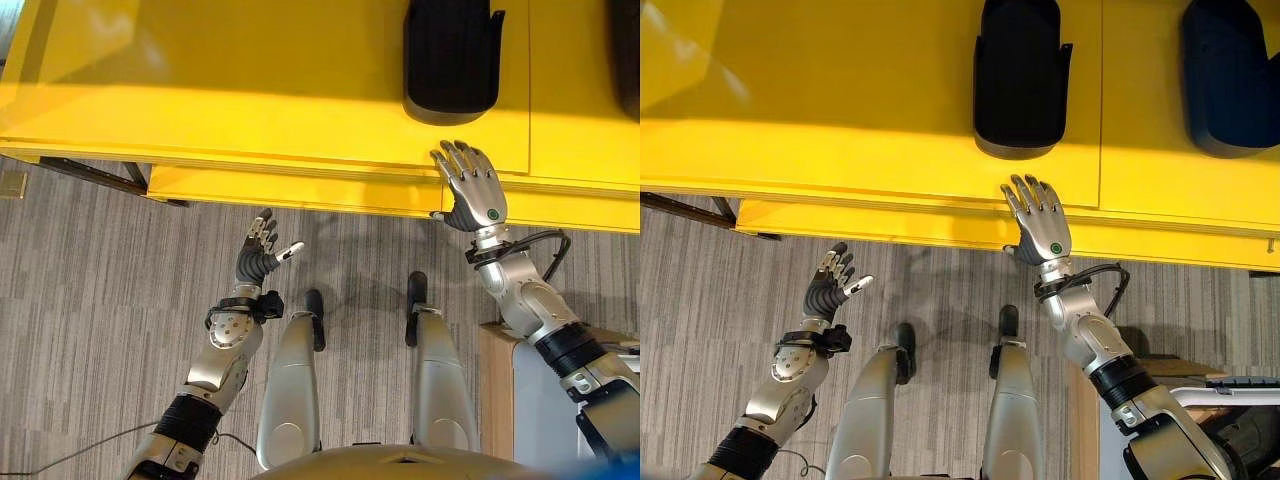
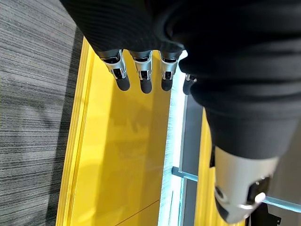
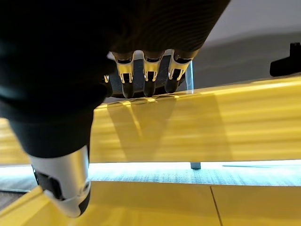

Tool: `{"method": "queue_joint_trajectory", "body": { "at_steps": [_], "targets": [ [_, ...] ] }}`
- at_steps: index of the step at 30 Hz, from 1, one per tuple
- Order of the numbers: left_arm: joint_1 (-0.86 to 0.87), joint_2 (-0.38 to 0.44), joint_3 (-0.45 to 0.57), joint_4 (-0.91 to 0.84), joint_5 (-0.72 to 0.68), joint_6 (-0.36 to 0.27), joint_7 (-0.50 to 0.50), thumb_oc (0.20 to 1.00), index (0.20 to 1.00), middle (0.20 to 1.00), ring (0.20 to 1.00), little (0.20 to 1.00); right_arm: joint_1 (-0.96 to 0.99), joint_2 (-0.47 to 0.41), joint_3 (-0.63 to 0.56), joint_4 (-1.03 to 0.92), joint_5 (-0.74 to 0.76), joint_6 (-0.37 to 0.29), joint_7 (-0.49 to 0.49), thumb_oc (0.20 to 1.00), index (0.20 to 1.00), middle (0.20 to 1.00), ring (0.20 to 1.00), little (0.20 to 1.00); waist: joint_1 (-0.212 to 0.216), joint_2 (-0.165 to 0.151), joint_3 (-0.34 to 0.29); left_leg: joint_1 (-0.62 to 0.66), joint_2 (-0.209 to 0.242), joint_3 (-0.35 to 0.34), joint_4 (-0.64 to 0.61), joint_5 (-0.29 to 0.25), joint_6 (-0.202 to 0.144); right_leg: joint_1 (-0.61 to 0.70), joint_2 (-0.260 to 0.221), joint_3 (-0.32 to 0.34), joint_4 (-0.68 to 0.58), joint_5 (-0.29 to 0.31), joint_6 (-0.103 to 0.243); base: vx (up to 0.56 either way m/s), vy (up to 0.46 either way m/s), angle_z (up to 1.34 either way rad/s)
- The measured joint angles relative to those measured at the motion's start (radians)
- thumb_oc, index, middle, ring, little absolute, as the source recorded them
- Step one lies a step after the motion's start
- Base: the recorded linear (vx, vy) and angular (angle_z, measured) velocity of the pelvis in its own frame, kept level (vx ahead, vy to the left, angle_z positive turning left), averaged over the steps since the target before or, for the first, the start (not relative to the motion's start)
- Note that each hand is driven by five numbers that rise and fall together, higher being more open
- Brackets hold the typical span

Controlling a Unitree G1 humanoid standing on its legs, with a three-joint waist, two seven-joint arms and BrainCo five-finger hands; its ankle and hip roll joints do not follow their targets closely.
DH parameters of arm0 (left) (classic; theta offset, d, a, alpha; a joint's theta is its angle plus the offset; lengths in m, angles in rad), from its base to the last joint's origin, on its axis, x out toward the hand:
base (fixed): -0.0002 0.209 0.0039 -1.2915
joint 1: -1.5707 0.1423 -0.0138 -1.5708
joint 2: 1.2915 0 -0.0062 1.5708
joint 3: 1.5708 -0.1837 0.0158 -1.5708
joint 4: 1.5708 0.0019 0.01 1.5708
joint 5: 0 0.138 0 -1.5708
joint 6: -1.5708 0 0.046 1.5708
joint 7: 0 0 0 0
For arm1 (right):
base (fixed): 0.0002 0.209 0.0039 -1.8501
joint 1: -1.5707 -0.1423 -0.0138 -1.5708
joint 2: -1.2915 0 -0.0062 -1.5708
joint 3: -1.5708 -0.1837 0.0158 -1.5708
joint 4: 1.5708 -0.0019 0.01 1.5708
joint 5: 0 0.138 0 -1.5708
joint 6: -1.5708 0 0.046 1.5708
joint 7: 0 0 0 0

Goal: Move parts from the plastic box to the shelf.

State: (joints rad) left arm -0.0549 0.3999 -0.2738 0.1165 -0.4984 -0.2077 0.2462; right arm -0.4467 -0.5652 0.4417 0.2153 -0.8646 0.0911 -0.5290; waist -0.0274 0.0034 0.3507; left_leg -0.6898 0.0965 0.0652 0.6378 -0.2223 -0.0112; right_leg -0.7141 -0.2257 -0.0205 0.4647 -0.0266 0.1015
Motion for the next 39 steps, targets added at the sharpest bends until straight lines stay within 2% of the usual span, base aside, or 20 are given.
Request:
{"method": "queue_joint_trajectory", "body": {
  "at_steps": [7,15,17,20,21,23,25,27,28,35,36,39],
  "targets": [
    [-0.004,0.0,0.001,0.0,0.0,0.0,0.0,1.0,1.0,1.0,1.0,1.0,-0.032,0.006,0.001,-0.001,0.018,0.0,0.002,1.0,1.0,1.0,1.0,1.0,0.02,0.001,0.005,-0.004,-0.001,-0.01,-0.004,0.003,-0.005,0.0,-0.002,-0.012,0.004,-0.006,-0.004,0.01,0.003,0.03],
    [-0.005,0.0,0.001,0.001,0.0,0.0,0.001,1.0,1.0,1.0,1.0,1.0,-0.053,0.019,0.0,-0.001,0.045,0.001,-0.001,1.0,1.0,1.0,1.0,1.0,0.019,-0.003,0.012,-0.011,-0.004,-0.019,-0.003,0.005,-0.009,-0.002,-0.003,-0.021,0.008,-0.009,-0.003,0.02,0.003,0.03],
    [-0.005,0.0,0.002,0.001,0.0,0.0,0.002,1.0,1.0,1.0,1.0,1.0,-0.062,0.019,0.001,-0.001,0.056,0.002,-0.003,1.0,1.0,1.0,1.0,1.0,0.019,-0.004,0.016,-0.01,-0.005,-0.02,-0.004,-0.002,0.0,-0.003,-0.005,-0.022,0.013,-0.018,-0.008,0.01,0.005,0.03],
    [-0.006,0.001,0.002,0.002,0.0,0.0,0.003,1.0,1.0,1.0,1.0,1.0,-0.072,0.021,0.0,-0.001,0.057,0.012,-0.01,1.0,1.0,1.0,1.0,1.0,0.023,-0.005,0.019,-0.014,-0.007,-0.024,0.0,0.006,-0.011,-0.011,-0.005,-0.02,0.03,-0.015,0.001,0.01,0.001,0.03],
    [-0.006,0.001,0.002,0.002,0.0,0.0,0.003,1.0,1.0,1.0,1.0,1.0,-0.075,0.021,0.0,0.0,0.057,0.013,-0.013,1.0,1.0,1.0,1.0,1.0,0.019,-0.005,0.021,-0.012,-0.005,-0.022,-0.002,-0.001,-0.001,-0.01,-0.006,-0.023,0.028,-0.027,-0.01,0.0,0.0,0.0],
    [-0.005,0.001,0.001,0.003,0.0,0.0,0.003,1.0,1.0,1.0,1.0,1.0,-0.076,0.031,0.0,0.0,0.058,0.017,-0.016,1.0,1.0,1.0,1.0,1.0,0.021,-0.005,0.022,-0.013,-0.006,-0.025,0.0,0.005,-0.012,-0.011,-0.004,-0.02,0.032,-0.023,-0.005,0.0,0.0,0.0],
    [-0.008,0.001,0.003,0.002,0.0,0.0,0.003,1.0,1.0,1.0,1.0,1.0,-0.079,0.038,-0.003,0.0,0.058,0.02,-0.021,1.0,1.0,1.0,1.0,1.0,0.02,-0.004,0.024,-0.012,-0.004,-0.024,-0.001,-0.004,-0.003,-0.01,-0.005,-0.022,0.03,-0.029,-0.01,0.05,-0.005,0.0],
    [-0.006,0.001,0.004,0.002,0.0,0.0,0.003,1.0,1.0,1.0,1.0,1.0,-0.081,0.039,-0.009,0.0,0.058,0.022,-0.026,1.0,1.0,1.0,1.0,1.0,0.021,-0.004,0.024,-0.013,-0.005,-0.024,0.001,0.004,-0.013,-0.011,-0.004,-0.021,0.033,-0.02,-0.002,0.0,0.0,0.0],
    [-0.006,0.001,0.004,0.002,0.0,0.0,0.003,1.0,1.0,1.0,1.0,1.0,-0.085,0.039,-0.01,0.0,0.058,0.023,-0.026,1.0,1.0,1.0,1.0,1.0,0.019,-0.004,0.025,-0.016,-0.004,-0.023,0.002,-0.003,-0.003,-0.013,-0.006,-0.023,0.033,-0.028,-0.01,0.09,-0.016,0.01],
    [-0.008,0.001,0.013,0.002,0.0,0.0,0.003,1.0,1.0,1.0,1.0,1.0,-0.106,0.038,-0.018,0.0,0.058,0.038,-0.029,1.0,1.0,1.0,1.0,1.0,0.021,-0.003,0.026,-0.014,-0.004,-0.025,0.008,-0.006,-0.006,-0.011,-0.005,-0.023,0.042,-0.039,-0.01,0.0,0.0,0.0],
    [-0.008,0.001,0.012,0.003,0.0,0.0,0.003,1.0,1.0,1.0,1.0,1.0,-0.106,0.038,-0.019,0.0,0.058,0.038,-0.03,1.0,1.0,1.0,1.0,1.0,0.023,-0.003,0.026,-0.016,-0.005,-0.027,0.01,-0.002,-0.013,-0.014,-0.004,-0.021,0.045,-0.027,0.0,0.0,0.0,0.0],
    [-0.01,0.001,0.012,0.003,0.0,0.0,0.002,1.0,1.0,1.0,1.0,1.0,-0.108,0.037,-0.021,0.001,0.059,0.039,-0.035,1.0,1.0,1.0,1.0,1.0,0.022,-0.003,0.027,-0.021,-0.004,-0.023,0.009,-0.006,-0.006,-0.02,-0.006,-0.022,0.044,-0.033,-0.008,-0.06,0.006,-0.01]
  ]
}}
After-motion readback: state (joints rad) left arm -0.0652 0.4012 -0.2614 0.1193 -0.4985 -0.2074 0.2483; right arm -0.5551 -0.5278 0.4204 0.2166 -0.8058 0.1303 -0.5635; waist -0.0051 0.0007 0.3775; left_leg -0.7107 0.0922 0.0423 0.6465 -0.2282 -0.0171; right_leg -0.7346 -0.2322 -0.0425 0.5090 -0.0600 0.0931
